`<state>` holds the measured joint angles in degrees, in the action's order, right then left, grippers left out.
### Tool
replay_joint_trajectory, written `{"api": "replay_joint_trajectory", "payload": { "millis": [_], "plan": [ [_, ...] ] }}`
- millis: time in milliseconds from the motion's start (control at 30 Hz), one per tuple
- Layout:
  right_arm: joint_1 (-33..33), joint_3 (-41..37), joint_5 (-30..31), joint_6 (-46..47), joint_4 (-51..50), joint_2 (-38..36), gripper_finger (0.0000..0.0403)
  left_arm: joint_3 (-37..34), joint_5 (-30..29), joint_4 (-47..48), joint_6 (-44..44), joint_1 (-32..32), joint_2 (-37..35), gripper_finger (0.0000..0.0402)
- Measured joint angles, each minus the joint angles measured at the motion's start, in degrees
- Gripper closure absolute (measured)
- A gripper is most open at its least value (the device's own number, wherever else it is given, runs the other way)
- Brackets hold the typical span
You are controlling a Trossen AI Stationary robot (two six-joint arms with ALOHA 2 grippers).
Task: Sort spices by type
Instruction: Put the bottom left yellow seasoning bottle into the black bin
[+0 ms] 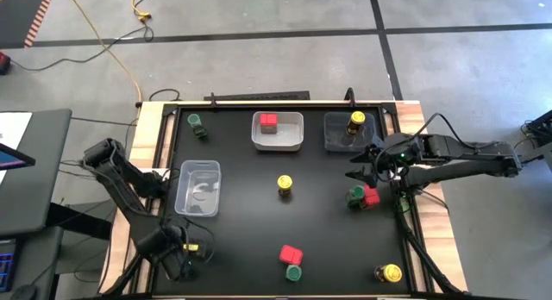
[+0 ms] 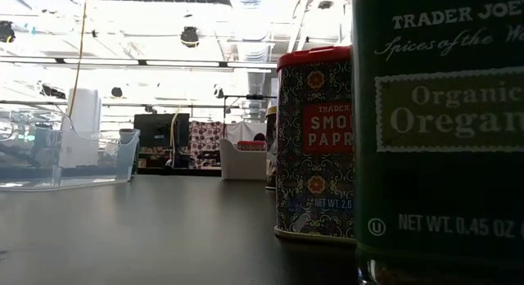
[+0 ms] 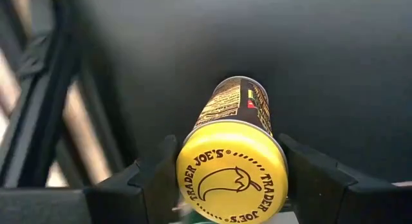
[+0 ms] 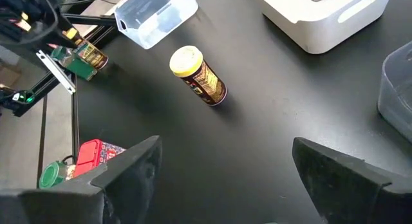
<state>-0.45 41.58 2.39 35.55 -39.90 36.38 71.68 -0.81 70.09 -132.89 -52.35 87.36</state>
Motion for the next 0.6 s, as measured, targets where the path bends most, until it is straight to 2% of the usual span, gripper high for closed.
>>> {"api": "replay_joint_trajectory", "payload": {
  "millis": [233, 400, 600],
  "plan": [
    [0.0, 0.01, 0.02, 0.0, 0.0, 0.96, 0.0029, 0.0, -11.7, -0.31, 9.08, 7.49, -6.15, 0.0169],
    [0.0, 0.02, 0.02, -0.08, 0.01, 2.84, 0.0029, 0.02, -14.56, -0.57, 18.87, 15.71, -9.29, 0.0169],
    [-0.84, 0.02, 1.03, -1.56, 0.22, 6.04, 0.0029, 3.47, -14.86, -0.78, 35.15, 26.74, -9.51, 0.0169]
  ]
}}
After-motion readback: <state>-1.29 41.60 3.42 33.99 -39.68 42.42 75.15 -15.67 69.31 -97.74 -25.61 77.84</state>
